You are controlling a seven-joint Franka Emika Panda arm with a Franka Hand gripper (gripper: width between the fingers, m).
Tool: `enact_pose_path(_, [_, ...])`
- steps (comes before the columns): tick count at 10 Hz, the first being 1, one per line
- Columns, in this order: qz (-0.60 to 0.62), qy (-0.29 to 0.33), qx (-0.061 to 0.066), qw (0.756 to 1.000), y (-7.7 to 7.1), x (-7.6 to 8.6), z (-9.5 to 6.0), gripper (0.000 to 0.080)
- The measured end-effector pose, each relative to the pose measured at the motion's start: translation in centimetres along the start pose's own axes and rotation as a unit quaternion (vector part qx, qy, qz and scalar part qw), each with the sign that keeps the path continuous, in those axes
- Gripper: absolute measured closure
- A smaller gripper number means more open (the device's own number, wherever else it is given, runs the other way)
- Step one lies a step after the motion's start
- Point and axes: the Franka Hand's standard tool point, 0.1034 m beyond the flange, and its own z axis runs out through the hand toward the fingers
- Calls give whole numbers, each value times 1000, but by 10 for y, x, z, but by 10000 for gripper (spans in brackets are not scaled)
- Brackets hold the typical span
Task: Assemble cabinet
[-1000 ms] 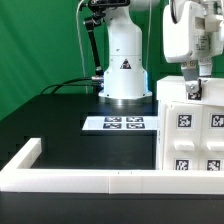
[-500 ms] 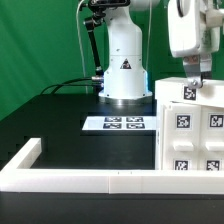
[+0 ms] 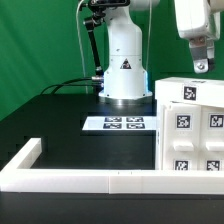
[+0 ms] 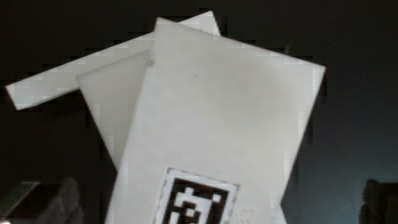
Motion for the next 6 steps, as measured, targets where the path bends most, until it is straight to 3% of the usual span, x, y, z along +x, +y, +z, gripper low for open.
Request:
enact_pose_path(1, [-17, 6, -3, 1000, 2, -1, 5, 2])
enact_pose_path(2, [-94, 15, -21, 995, 5, -3, 8, 2])
enact_pose_path(3, [-160, 17, -27, 987, 3, -6, 5, 2])
enact_pose_path(6, [-343, 15, -47, 938, 0, -11, 3, 2])
